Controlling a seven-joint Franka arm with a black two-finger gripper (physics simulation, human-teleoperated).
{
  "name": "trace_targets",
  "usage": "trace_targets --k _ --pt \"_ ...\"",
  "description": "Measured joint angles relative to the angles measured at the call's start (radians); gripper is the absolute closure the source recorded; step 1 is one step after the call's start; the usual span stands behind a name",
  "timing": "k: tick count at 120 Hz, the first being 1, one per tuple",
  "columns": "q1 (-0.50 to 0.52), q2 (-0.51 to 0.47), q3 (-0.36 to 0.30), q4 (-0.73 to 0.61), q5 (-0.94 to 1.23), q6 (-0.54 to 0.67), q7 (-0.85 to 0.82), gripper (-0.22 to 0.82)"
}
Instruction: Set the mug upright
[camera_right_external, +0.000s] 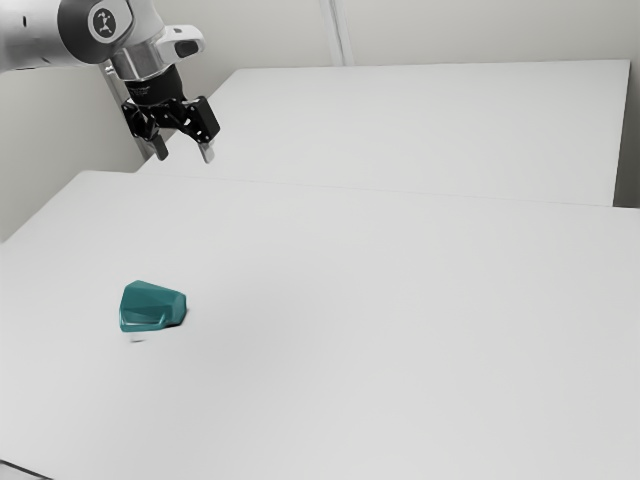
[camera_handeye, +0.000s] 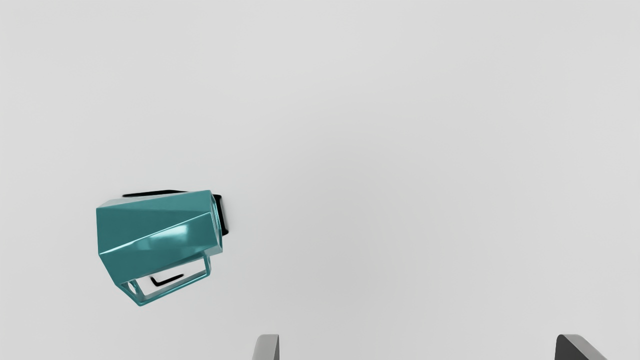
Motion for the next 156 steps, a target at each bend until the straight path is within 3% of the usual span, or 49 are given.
trace_targets --k 12,35,72,103,139,156 --pt "-0.091 0.065 0.101 0.084 0.066 0.017 0.018 0.01" --pt "-0.038 0.081 0.153 0.063 0.096 0.05 0.041 0.02" --pt "-0.068 -0.007 0.36 -0.208 -0.186 0.207 0.054 0.02" --pt "-0.072 -0.003 0.54 -0.371 -0.391 0.328 0.175 0.03" --pt "-0.032 0.128 0.688 -0.425 -0.613 0.315 0.426 0.03" --pt "-0.03 0.2 0.709 -0.431 -0.706 0.29 0.55 0.03"
